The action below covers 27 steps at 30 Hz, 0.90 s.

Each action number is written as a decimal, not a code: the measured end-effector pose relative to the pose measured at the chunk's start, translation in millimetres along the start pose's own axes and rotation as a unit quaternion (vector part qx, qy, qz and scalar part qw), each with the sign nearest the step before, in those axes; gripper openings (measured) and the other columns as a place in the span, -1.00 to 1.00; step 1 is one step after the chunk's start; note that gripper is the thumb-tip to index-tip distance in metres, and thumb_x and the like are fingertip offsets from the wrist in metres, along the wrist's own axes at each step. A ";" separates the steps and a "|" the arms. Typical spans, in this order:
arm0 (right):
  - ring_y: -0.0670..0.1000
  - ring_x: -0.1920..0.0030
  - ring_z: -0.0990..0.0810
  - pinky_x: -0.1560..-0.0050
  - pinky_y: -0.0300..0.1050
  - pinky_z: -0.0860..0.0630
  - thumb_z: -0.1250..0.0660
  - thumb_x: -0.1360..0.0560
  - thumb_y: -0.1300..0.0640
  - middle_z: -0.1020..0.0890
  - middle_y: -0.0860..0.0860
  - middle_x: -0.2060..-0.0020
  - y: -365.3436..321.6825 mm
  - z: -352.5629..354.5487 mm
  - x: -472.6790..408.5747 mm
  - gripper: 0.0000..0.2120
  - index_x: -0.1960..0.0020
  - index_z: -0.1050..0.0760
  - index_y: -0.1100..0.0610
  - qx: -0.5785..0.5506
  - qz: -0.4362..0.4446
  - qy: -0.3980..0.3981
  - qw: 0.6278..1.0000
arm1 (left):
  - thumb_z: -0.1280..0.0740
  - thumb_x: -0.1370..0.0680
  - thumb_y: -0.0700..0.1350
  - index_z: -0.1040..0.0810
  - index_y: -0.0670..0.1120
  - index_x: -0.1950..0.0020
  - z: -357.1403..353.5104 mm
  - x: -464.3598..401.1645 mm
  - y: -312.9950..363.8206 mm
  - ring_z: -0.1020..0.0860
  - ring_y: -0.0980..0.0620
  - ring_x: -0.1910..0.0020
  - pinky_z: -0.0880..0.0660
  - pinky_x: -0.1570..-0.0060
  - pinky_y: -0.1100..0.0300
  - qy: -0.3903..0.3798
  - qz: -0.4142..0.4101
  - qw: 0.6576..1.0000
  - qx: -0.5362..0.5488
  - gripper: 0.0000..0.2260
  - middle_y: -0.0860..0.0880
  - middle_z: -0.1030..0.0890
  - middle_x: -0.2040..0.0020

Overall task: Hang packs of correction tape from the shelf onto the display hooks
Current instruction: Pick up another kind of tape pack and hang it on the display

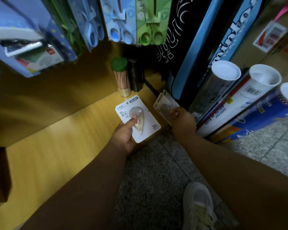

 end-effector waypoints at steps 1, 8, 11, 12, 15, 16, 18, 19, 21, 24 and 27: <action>0.14 -0.05 -0.57 0.07 -0.15 -0.41 -0.13 -0.61 0.03 -0.61 0.13 -0.05 4.8 2.7 -4.6 -0.67 -0.25 -0.49 0.17 0.030 -0.013 0.005 0.999 | -0.36 -0.54 -0.14 -0.50 -0.14 -0.35 1.8 -0.7 -1.3 -0.62 -0.22 -0.12 -0.62 0.05 -0.17 -0.001 0.002 1.000 0.005 -0.63 -0.23 -0.61 -0.21; 0.24 -0.18 -0.52 -0.12 0.04 -0.44 -0.07 -0.64 0.06 -0.55 0.23 -0.17 24.4 0.2 -27.6 -0.67 -0.28 -0.45 0.20 0.152 -0.079 -0.027 0.985 | -0.41 -0.46 -0.13 -0.50 -0.15 -0.35 13.9 -7.8 -10.7 -0.54 -0.26 -0.26 -0.43 -0.24 -0.31 -0.006 0.007 1.000 0.004 -0.55 -0.24 -0.59 -0.25; 0.24 -0.23 -0.49 -0.19 0.07 -0.41 -0.14 -0.62 0.12 -0.52 0.25 -0.21 30.0 -2.3 -31.1 -0.69 -0.28 -0.44 0.25 0.178 -0.100 -0.043 0.978 | -0.38 -0.51 -0.16 -0.52 -0.17 -0.33 17.4 -9.6 -14.9 -0.53 -0.27 -0.27 -0.41 -0.26 -0.31 -0.005 0.010 1.000 0.008 -0.61 -0.25 -0.58 -0.25; 0.25 -0.25 -0.48 -0.21 0.08 -0.40 -0.15 -0.62 0.13 -0.51 0.26 -0.22 32.0 -2.6 -32.0 -0.69 -0.28 -0.43 0.27 0.185 -0.108 -0.045 0.976 | -0.36 -0.53 -0.17 -0.53 -0.17 -0.32 18.1 -9.7 -16.1 -0.53 -0.26 -0.27 -0.41 -0.27 -0.30 -0.003 0.010 1.000 0.009 -0.65 -0.26 -0.58 -0.25; 0.26 -0.21 -0.50 -0.18 0.14 -0.43 -0.17 -0.61 0.09 -0.54 0.25 -0.18 28.8 -1.6 -34.0 -0.69 -0.24 -0.45 0.25 0.175 -0.109 -0.028 0.978 | -0.32 -0.57 -0.17 -0.53 -0.17 -0.31 19.9 -11.4 -18.9 -0.52 -0.26 -0.28 -0.40 -0.29 -0.28 -0.007 0.004 1.000 0.000 -0.70 -0.26 -0.57 -0.27; 0.25 -0.17 -0.52 -0.13 0.14 -0.45 -0.18 -0.60 0.06 -0.56 0.24 -0.14 25.6 -1.3 -35.0 -0.69 -0.22 -0.47 0.24 0.181 -0.096 -0.021 0.979 | -0.31 -0.58 -0.17 -0.51 -0.18 -0.33 21.0 -12.2 -19.2 -0.51 -0.27 -0.29 -0.39 -0.30 -0.28 -0.007 0.000 1.000 -0.004 -0.68 -0.26 -0.56 -0.28; 0.25 -0.09 -0.56 -0.03 0.09 -0.48 -0.20 -0.59 0.03 -0.59 0.22 -0.07 23.4 -2.6 -36.5 -0.71 -0.16 -0.50 0.22 0.193 -0.080 -0.011 0.978 | -0.31 -0.57 -0.16 -0.49 -0.19 -0.37 23.6 -13.7 -19.3 -0.50 -0.27 -0.31 -0.38 -0.31 -0.28 -0.002 -0.006 1.000 -0.011 -0.64 -0.26 -0.55 -0.29; 0.24 -0.08 -0.56 -0.01 0.07 -0.48 -0.20 -0.60 0.06 -0.60 0.22 -0.05 24.9 -4.0 -37.3 -0.74 -0.15 -0.51 0.21 0.192 -0.083 -0.008 0.978 | -0.31 -0.57 -0.16 -0.48 -0.19 -0.37 24.3 -13.7 -19.4 -0.49 -0.27 -0.31 -0.38 -0.30 -0.29 0.001 -0.006 1.000 -0.014 -0.63 -0.26 -0.55 -0.29; 0.25 -0.09 -0.56 -0.03 0.06 -0.48 -0.19 -0.60 0.10 -0.60 0.22 -0.07 30.5 -8.6 -38.8 -0.76 -0.15 -0.51 0.21 0.190 -0.086 -0.010 0.978 | -0.30 -0.58 -0.16 -0.48 -0.18 -0.37 24.2 -13.7 -19.2 -0.50 -0.27 -0.30 -0.38 -0.30 -0.28 0.002 -0.007 1.000 -0.015 -0.64 -0.26 -0.55 -0.29; 0.25 -0.13 -0.54 -0.06 0.05 -0.46 -0.19 -0.60 0.11 -0.58 0.23 -0.11 34.4 -16.0 -37.8 -0.74 -0.19 -0.50 0.24 0.185 -0.074 -0.030 0.979 | -0.29 -0.59 -0.16 -0.48 -0.19 -0.37 23.5 -13.0 -20.5 -0.51 -0.27 -0.29 -0.40 -0.30 -0.27 -0.003 -0.006 1.000 -0.012 -0.65 -0.26 -0.56 -0.29; 0.25 -0.10 -0.56 0.02 0.01 -0.45 -0.18 -0.59 0.11 -0.59 0.24 -0.08 34.4 -19.3 -34.4 -0.73 -0.18 -0.51 0.23 0.184 -0.057 -0.030 0.981 | -0.31 -0.58 -0.14 -0.48 -0.20 -0.37 24.1 -12.2 -22.5 -0.52 -0.26 -0.28 -0.43 -0.27 -0.24 -0.004 -0.007 1.000 -0.012 -0.63 -0.26 -0.56 -0.28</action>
Point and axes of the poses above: each hand's wrist, its own x-axis away from the middle knuckle, its own z-axis out of the back of the hand, y = z × x, the point moved 8 cm from there along -x, towards the middle knuckle
